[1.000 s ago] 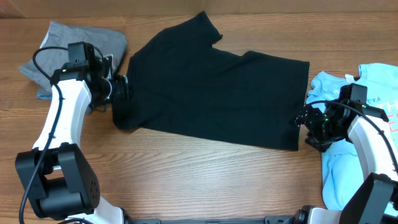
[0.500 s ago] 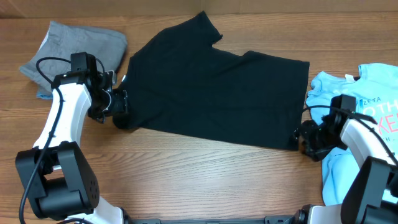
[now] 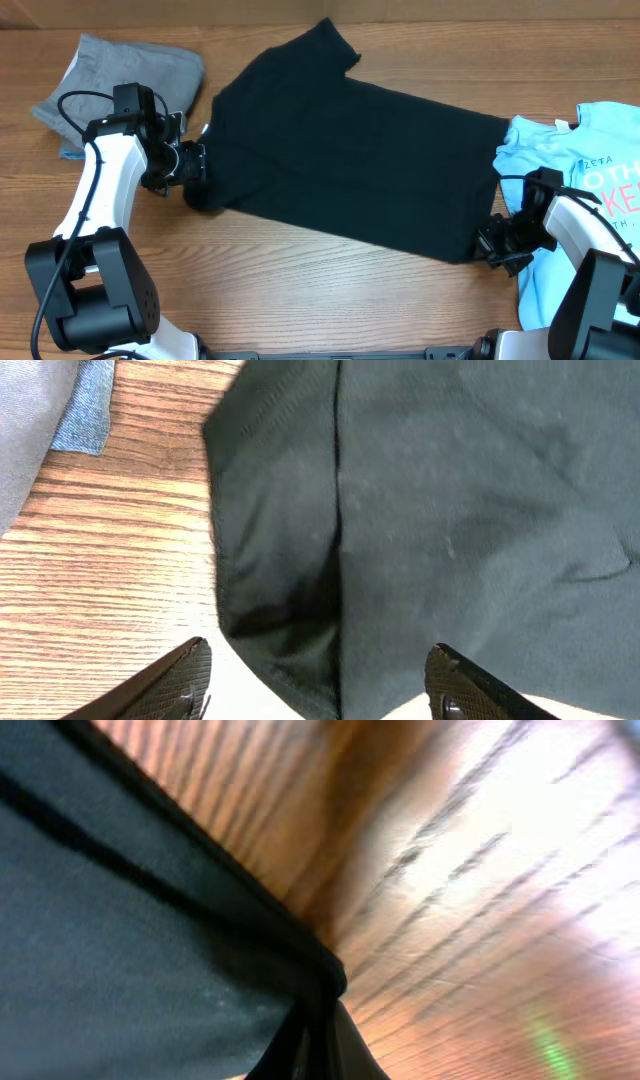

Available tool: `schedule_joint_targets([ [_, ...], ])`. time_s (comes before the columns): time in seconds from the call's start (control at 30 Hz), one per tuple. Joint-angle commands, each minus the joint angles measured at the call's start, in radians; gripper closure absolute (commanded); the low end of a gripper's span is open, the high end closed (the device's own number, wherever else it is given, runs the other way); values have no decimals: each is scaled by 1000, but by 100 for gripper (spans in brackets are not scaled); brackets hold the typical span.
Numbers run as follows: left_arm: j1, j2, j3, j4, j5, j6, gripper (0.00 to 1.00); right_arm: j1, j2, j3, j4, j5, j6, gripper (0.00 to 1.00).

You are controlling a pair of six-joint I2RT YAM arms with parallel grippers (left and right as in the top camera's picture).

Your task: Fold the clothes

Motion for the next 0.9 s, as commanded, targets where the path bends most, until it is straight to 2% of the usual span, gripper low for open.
schedule_joint_targets([
  [0.0,6,9,-7,11,47,16,25,-9,0,-4,0,64,45,96],
  [0.13,-1,9,-7,48,147,58,24,-9,0,-4,7,64,45,96],
  [0.37,-33,66,-8,132,151,113,19,-9,0,-4,24,64,40,94],
  [0.4,-38,84,-8,136,180,132,19,-9,0,-4,24,64,39,91],
  [0.47,-51,121,-8,146,247,165,19,-9,0,-4,23,64,24,73],
  [0.5,-60,137,-8,154,259,167,18,-9,0,-4,22,64,21,71],
  [0.6,-81,169,-8,172,257,165,19,-9,-2,-4,21,64,21,69],
  [0.67,-90,182,-8,188,245,161,23,-9,-5,-2,21,61,5,68],
  [0.87,-93,187,-7,225,217,111,28,-9,-13,40,-13,61,-32,68],
])
